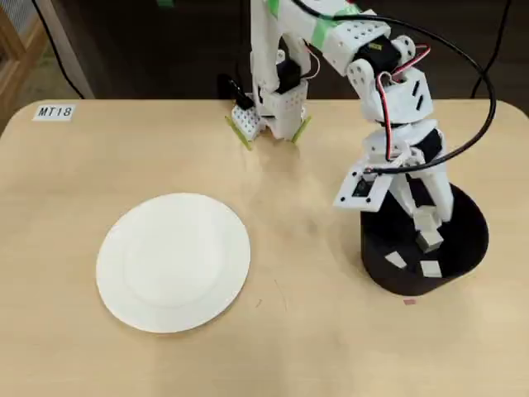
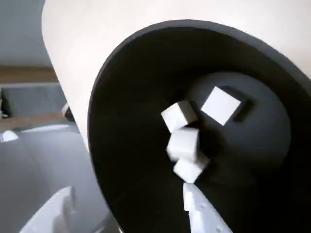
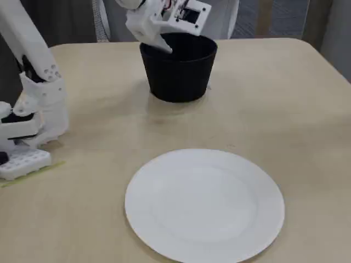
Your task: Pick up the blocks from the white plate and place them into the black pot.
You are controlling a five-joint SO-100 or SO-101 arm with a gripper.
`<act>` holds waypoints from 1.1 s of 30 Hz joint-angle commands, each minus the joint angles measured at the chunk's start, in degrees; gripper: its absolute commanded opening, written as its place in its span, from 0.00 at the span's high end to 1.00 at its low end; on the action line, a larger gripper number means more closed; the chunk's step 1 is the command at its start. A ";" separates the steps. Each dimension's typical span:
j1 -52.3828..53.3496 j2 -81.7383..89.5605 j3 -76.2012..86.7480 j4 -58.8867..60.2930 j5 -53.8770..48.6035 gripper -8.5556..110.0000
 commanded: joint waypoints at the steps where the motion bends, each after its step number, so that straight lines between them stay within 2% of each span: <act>1: -0.62 1.85 -4.31 1.41 -0.70 0.59; 4: -0.62 1.85 -5.89 2.90 -0.70 0.59; 7: -0.53 2.20 -8.09 4.39 -0.18 0.65; 11: 2.90 2.37 -19.42 15.91 0.88 0.93; 16: 14.77 3.60 -40.69 37.18 1.32 0.95; 19: 24.96 7.21 -46.14 46.85 3.60 0.95; 21: 31.46 12.39 -44.56 50.98 4.57 0.95; 24: 37.71 24.96 -34.98 51.06 5.36 0.95; 33: 40.17 60.64 -4.31 45.79 7.73 0.95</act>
